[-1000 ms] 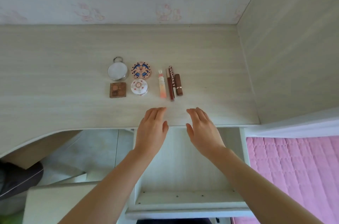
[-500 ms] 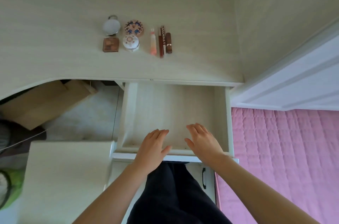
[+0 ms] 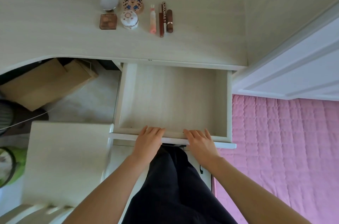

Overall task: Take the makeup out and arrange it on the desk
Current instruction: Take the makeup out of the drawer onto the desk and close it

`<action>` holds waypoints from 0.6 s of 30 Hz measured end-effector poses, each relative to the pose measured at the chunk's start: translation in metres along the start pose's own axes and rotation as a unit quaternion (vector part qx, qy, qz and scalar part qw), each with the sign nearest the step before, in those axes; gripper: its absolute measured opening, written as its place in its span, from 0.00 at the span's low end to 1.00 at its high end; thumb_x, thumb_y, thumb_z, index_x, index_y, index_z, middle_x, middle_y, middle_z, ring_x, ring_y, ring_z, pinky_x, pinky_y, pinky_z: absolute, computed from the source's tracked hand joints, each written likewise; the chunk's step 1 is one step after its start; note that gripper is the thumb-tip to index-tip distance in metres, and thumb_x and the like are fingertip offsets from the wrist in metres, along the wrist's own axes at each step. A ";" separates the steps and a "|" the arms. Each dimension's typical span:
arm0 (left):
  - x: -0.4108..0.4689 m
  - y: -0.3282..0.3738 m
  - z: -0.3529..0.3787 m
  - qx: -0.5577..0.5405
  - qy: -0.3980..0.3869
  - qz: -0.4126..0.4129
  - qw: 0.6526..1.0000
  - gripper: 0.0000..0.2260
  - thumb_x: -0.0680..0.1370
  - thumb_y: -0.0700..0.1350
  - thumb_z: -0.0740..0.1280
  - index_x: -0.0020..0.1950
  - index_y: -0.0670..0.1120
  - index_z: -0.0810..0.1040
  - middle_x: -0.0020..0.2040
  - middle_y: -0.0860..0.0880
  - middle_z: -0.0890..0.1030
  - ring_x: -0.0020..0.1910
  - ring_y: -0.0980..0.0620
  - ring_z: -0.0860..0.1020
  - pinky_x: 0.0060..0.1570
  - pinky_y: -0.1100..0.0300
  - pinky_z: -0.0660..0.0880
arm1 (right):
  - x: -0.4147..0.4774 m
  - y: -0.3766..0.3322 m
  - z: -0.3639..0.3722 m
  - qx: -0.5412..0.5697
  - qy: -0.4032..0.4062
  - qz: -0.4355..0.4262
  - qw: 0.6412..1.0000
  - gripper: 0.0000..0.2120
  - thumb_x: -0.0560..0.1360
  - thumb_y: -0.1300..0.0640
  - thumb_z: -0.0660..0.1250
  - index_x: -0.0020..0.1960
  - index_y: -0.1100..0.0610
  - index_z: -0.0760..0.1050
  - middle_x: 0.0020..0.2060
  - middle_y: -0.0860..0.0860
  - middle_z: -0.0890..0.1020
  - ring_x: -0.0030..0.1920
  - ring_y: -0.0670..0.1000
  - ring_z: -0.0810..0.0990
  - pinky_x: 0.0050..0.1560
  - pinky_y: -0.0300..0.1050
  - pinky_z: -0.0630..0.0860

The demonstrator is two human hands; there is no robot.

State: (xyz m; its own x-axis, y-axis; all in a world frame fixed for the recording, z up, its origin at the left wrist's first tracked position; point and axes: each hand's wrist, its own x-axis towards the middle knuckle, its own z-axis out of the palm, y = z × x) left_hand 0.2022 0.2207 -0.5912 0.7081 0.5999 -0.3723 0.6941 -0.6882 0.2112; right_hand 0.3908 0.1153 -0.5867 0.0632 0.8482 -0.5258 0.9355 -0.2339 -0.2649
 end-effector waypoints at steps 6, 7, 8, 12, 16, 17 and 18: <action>0.002 0.000 -0.006 0.023 0.025 0.031 0.999 0.26 0.58 0.44 0.82 0.54 0.47 0.82 0.43 0.52 0.83 0.41 0.48 0.81 0.49 0.53 0.79 | 0.000 0.002 -0.003 -0.029 0.001 0.006 1.000 0.28 0.76 0.60 0.65 0.73 0.52 0.60 0.66 0.49 0.72 0.66 0.56 0.71 0.69 0.56 0.61; 0.003 0.000 -0.008 0.023 0.024 0.035 0.999 0.26 0.58 0.44 0.82 0.55 0.47 0.81 0.44 0.52 0.83 0.42 0.48 0.81 0.49 0.53 0.79 | 0.001 0.003 -0.003 -0.030 0.003 0.008 1.000 0.28 0.75 0.60 0.65 0.72 0.52 0.61 0.65 0.49 0.73 0.65 0.56 0.72 0.69 0.55 0.62; 0.004 0.000 -0.009 0.023 0.024 0.038 0.999 0.26 0.59 0.45 0.82 0.55 0.47 0.81 0.44 0.52 0.83 0.42 0.48 0.81 0.49 0.53 0.79 | 0.002 0.004 -0.005 -0.029 0.008 0.008 1.000 0.27 0.75 0.60 0.66 0.71 0.52 0.62 0.64 0.49 0.74 0.64 0.56 0.73 0.68 0.55 0.63; 0.018 -0.003 -0.018 0.027 0.020 0.040 0.999 0.26 0.58 0.46 0.82 0.55 0.48 0.81 0.44 0.52 0.83 0.41 0.49 0.81 0.47 0.54 0.79 | 0.012 0.010 -0.013 -0.032 0.015 0.014 0.999 0.27 0.73 0.60 0.69 0.70 0.51 0.65 0.62 0.48 0.76 0.62 0.55 0.75 0.66 0.55 0.65; 0.034 -0.009 -0.028 0.027 0.023 0.045 0.998 0.26 0.58 0.46 0.82 0.54 0.48 0.81 0.44 0.53 0.83 0.41 0.49 0.81 0.46 0.54 0.79 | 0.027 0.015 -0.025 -0.031 0.019 0.013 0.999 0.28 0.74 0.61 0.68 0.71 0.50 0.62 0.65 0.48 0.73 0.65 0.54 0.72 0.68 0.54 0.63; 0.039 -0.011 -0.029 0.027 0.024 0.046 0.998 0.26 0.58 0.46 0.82 0.54 0.48 0.81 0.44 0.53 0.83 0.41 0.49 0.81 0.46 0.54 0.79 | 0.031 0.015 -0.028 -0.031 0.020 0.013 0.999 0.28 0.74 0.61 0.68 0.71 0.50 0.62 0.65 0.47 0.73 0.65 0.54 0.72 0.68 0.54 0.63; 0.044 -0.013 -0.032 0.026 0.026 0.046 0.998 0.26 0.58 0.46 0.82 0.54 0.48 0.81 0.44 0.53 0.83 0.41 0.49 0.81 0.46 0.54 0.79 | 0.035 0.016 -0.031 -0.032 0.021 0.014 0.999 0.28 0.74 0.60 0.68 0.71 0.50 0.62 0.65 0.47 0.73 0.65 0.53 0.72 0.69 0.54 0.62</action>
State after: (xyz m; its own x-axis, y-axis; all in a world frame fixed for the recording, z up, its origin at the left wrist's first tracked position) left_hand 0.2281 0.2688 -0.5814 0.7752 0.5525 -0.3063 0.6191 -0.7609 0.1943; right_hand 0.4187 0.1559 -0.5840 0.1033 0.8607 -0.4986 0.9531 -0.2289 -0.1978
